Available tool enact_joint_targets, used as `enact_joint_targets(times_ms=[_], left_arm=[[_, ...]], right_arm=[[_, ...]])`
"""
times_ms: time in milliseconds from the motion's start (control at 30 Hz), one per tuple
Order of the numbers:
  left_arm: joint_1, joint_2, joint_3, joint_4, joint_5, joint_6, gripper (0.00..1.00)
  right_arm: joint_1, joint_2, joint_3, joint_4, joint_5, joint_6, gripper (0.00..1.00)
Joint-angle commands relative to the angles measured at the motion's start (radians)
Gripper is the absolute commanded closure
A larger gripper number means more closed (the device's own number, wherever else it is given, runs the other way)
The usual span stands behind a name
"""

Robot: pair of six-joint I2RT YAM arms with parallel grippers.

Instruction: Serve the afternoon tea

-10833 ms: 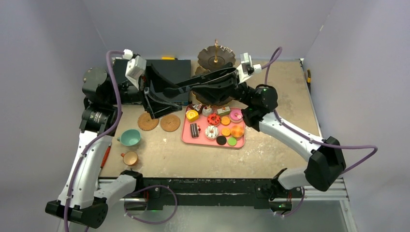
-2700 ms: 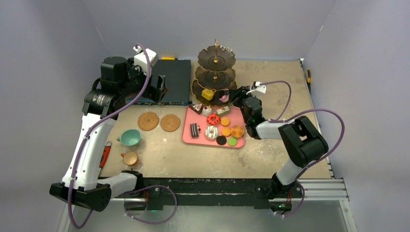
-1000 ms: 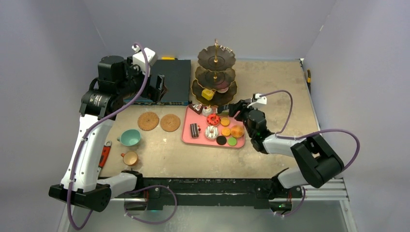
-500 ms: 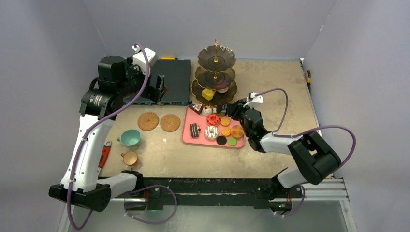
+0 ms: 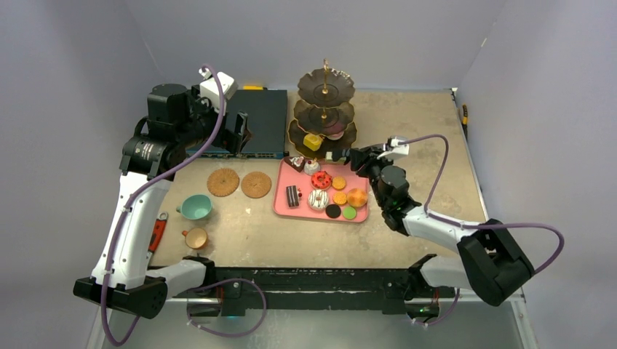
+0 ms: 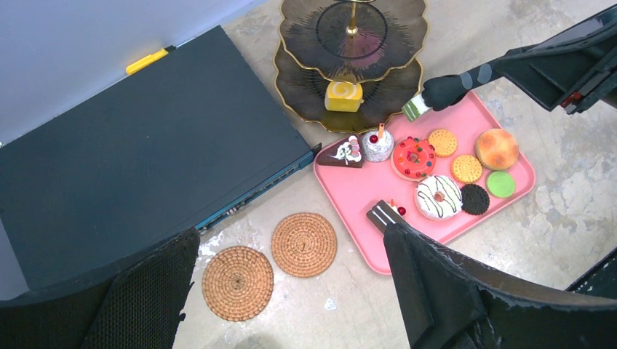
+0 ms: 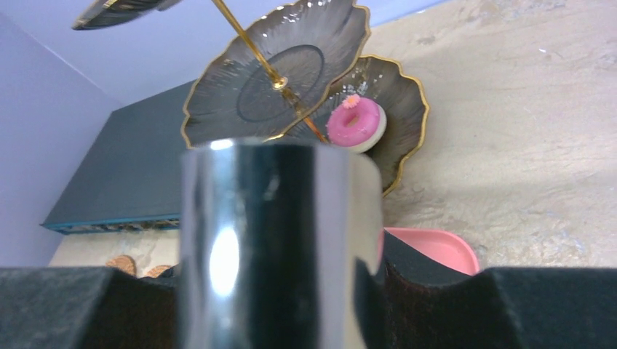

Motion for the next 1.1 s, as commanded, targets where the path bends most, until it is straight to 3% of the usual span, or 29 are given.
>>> enact_joint_targets(times_ms=[0, 800, 933, 1067], left_arm=[[0.005, -0.021, 0.034, 0.007, 0.013, 0.010, 0.01], [0.005, -0.025, 0.023, 0.005, 0.008, 0.020, 0.01], [0.005, -0.025, 0.023, 0.003, 0.004, 0.021, 0.01], [0.004, -0.025, 0.025, 0.003, 0.006, 0.019, 0.01]], right_arm=[[-0.025, 0.038, 0.054, 0.038, 0.029, -0.037, 0.64], [-0.100, 0.278, 0.191, 0.176, -0.042, -0.063, 0.62], [-0.100, 0.316, 0.208, 0.193, -0.057, -0.068, 0.57], [-0.100, 0.305, 0.198, 0.230, -0.035, -0.098, 0.45]])
